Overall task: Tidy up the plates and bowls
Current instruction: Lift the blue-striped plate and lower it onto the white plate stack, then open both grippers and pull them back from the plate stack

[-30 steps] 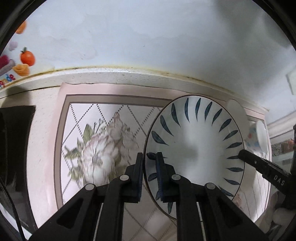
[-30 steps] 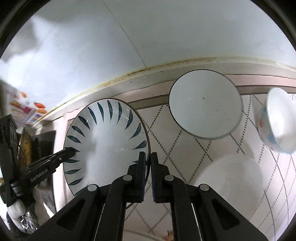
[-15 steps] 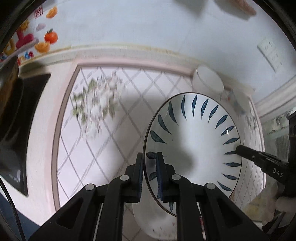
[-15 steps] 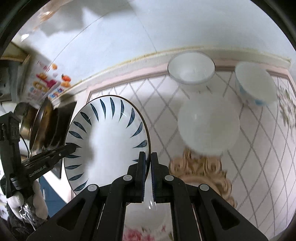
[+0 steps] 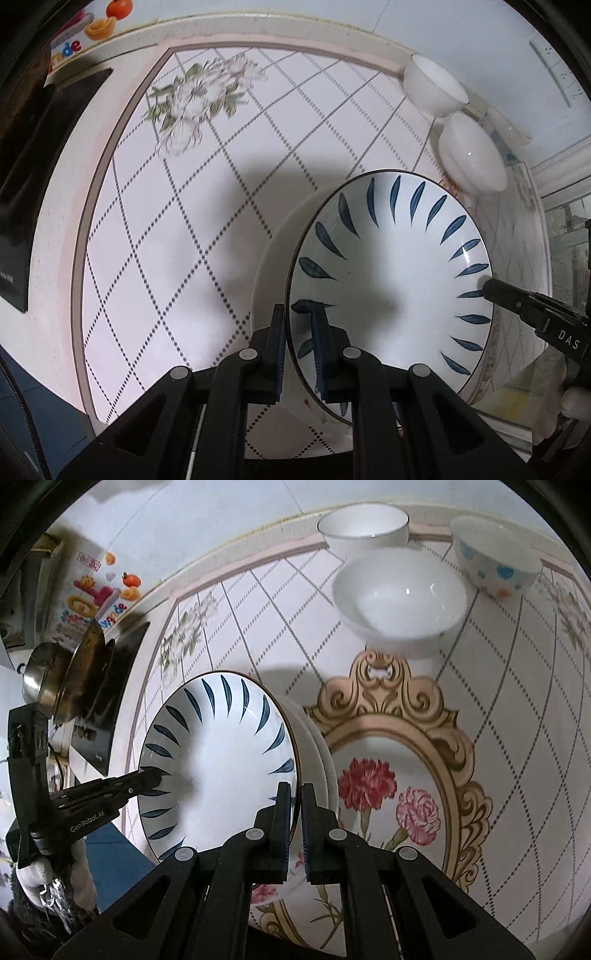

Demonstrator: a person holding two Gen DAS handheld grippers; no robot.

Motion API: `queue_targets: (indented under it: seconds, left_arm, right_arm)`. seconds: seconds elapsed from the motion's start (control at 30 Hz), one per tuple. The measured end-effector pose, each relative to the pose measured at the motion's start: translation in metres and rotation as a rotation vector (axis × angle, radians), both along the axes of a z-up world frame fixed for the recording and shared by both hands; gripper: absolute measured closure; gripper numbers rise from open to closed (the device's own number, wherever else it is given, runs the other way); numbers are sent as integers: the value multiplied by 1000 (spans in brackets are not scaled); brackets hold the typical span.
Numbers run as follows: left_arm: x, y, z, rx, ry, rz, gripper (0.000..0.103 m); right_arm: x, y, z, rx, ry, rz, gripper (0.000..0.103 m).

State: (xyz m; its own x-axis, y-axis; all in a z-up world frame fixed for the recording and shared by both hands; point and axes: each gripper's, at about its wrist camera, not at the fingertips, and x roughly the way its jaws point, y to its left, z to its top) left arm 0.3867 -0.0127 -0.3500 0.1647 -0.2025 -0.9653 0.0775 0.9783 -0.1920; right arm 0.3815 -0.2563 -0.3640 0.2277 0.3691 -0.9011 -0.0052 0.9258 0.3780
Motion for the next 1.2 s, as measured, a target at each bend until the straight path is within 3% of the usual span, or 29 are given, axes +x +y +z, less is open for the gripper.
queue_targets:
  seconds: [0.33, 0.7, 1.0, 1.2]
  left_arm:
    - [-10, 0, -9, 21, 0, 60, 92]
    - [-9, 0, -11, 23, 1, 100, 90]
    - [-6, 6, -13, -9, 52, 171, 90]
    - [-18, 2, 4, 57, 14, 174, 90]
  right_arm:
    - [-5, 4, -20, -6, 13, 49, 96]
    - [2, 4, -20, 7, 32, 33, 96]
    - [6, 1, -22, 42, 77, -8, 93]
    - [-1, 11, -17, -25, 72, 34, 92]
